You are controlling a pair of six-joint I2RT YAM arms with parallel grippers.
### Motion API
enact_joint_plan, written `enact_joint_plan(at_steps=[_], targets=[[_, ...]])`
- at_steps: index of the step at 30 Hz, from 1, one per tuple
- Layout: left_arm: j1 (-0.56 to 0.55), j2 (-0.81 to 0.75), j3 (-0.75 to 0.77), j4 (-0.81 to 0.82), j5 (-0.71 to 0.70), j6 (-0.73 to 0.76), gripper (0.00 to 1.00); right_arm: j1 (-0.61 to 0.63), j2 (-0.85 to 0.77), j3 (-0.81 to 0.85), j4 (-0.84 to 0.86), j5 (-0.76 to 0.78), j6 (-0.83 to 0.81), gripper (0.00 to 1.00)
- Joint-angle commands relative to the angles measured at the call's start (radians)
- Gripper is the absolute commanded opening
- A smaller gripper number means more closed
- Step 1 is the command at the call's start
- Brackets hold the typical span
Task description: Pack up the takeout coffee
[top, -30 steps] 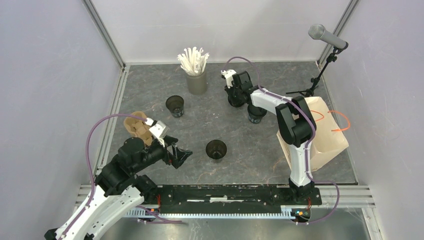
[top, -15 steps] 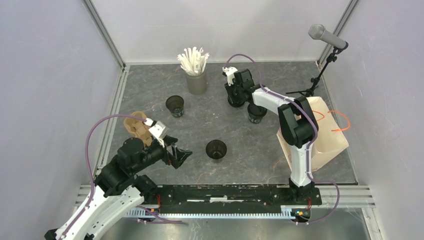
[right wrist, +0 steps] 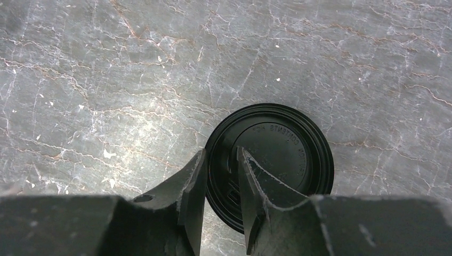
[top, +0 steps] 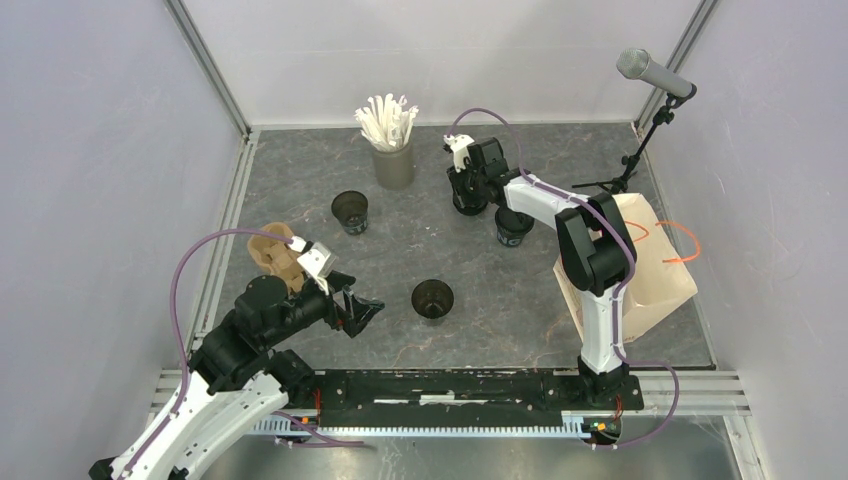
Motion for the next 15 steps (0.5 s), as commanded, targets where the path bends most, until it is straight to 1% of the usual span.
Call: enact_joint_plan(at_steps=[1, 7, 15], targets=[[-0.001, -0.009, 0.016, 0.020, -0.016, 0.048, 0.96, -0.002, 0.002, 0.057, 0.008, -0.017, 0.015, 0.31], [-0.002, -0.006, 0.017, 0.021, -0.019, 0.052, 0.95, 0.001, -0.036, 0.031, 0.031, -0.008, 0.021, 0.30], [-0.002, -0.003, 0.018, 0.021, -0.017, 0.052, 0.96, 0.001, 0.022, 0.061, 0.005, -0.025, 0.019, 0.30]])
